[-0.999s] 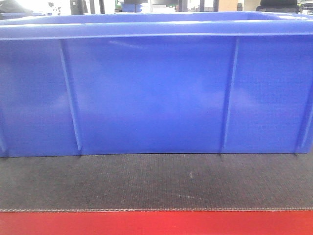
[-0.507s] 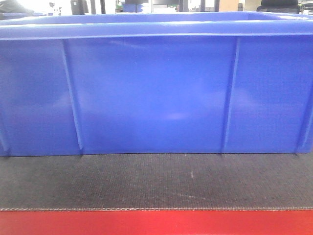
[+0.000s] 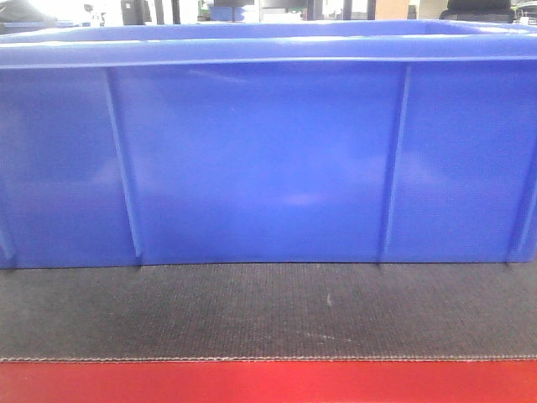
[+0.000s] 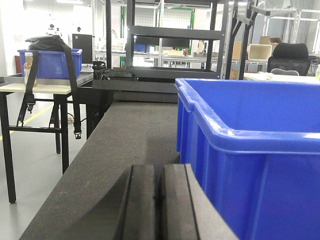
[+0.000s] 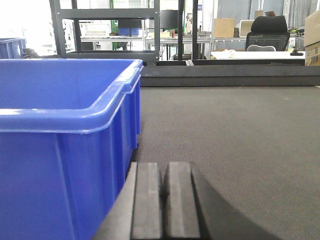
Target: Move blue bin to conveyor side
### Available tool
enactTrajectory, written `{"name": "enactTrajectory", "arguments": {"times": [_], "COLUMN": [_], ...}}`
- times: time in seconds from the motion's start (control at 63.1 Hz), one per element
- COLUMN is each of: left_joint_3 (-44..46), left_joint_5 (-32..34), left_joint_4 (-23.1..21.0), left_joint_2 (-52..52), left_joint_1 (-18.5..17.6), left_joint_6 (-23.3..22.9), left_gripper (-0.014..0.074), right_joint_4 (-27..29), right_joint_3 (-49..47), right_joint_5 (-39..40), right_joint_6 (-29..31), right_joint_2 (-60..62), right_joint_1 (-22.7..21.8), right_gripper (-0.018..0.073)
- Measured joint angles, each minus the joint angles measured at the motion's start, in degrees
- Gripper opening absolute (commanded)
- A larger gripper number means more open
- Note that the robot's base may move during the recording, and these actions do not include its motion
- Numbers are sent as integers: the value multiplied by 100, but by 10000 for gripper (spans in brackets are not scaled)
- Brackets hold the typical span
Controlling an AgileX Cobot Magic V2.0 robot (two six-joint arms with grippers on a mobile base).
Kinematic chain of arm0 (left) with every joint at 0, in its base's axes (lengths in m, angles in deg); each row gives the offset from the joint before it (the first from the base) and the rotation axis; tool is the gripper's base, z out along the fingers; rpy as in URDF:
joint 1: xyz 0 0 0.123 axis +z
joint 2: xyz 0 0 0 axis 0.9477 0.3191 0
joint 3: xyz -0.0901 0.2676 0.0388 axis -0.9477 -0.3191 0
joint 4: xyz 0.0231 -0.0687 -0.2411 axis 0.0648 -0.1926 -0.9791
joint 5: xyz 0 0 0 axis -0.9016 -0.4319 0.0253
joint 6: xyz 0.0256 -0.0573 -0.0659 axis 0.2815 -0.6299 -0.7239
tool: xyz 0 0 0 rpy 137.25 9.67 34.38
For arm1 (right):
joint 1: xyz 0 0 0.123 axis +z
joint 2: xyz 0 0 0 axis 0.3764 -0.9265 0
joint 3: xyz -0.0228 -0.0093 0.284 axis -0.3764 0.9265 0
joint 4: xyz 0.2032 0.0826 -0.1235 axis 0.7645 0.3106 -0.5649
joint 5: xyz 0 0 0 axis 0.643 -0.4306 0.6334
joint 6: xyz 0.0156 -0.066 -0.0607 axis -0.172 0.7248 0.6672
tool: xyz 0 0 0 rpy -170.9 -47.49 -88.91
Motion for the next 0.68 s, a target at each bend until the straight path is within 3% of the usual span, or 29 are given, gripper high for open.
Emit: {"name": "enactTrajectory", "arguments": {"times": [0.682], "left_joint_3": [0], "left_joint_5": [0], "left_joint_4": [0], "left_joint_2": [0], "left_joint_1": [0], "left_joint_6": [0], "left_gripper": [-13], "right_joint_4": [14], "right_joint_3": [0], "right_joint_5": [0], "right_joint_6": [0], "right_joint_2": [0], "right_joint_1": [0], "right_gripper": [-80]}}
